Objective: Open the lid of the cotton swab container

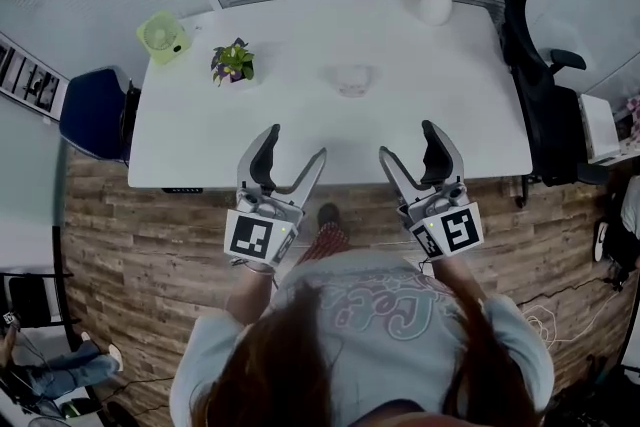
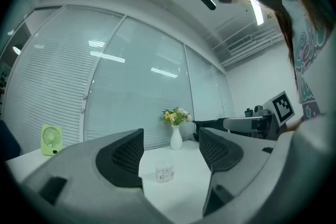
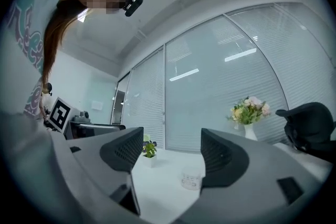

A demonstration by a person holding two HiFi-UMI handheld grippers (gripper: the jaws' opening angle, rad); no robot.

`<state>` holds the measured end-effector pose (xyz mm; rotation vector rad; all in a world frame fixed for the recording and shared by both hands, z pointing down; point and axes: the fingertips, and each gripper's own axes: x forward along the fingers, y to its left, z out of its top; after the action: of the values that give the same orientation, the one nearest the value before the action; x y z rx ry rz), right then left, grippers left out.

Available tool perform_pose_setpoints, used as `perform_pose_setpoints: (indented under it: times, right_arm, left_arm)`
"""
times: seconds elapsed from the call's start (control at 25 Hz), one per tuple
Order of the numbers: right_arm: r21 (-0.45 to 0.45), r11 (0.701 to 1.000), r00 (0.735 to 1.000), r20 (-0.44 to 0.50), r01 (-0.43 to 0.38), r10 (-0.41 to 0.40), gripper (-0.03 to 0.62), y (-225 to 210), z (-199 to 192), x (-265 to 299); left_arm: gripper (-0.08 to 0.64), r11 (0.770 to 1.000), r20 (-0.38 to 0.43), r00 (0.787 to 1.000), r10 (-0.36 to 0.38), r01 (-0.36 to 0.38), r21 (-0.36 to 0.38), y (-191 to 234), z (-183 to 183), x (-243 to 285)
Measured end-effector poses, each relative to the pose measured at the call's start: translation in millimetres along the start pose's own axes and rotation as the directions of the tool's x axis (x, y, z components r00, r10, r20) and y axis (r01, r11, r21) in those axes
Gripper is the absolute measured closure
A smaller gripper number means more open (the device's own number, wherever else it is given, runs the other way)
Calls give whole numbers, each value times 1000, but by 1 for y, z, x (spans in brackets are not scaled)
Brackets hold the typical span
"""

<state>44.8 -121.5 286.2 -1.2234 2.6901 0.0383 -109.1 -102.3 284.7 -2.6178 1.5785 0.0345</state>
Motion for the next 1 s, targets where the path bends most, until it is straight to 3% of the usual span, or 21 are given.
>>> perform_pose_setpoints:
  times: [0.28, 0.64, 1.0]
  right_arm:
    - [6, 999, 999, -12, 42, -42, 262, -16, -9, 55]
    - [-8, 994, 994, 0, 111, -111, 262, -36, -19, 102]
    - [-13, 990, 990, -1, 141, -141, 262, -49, -24, 115]
  left_arm:
    - [259, 999, -46, 998, -35, 33, -25, 51, -17, 37]
    - [259, 993, -11, 993, -121, 121, 4, 91, -18, 80]
    - [259, 984, -7, 984, -178, 178, -12, 95, -28, 102]
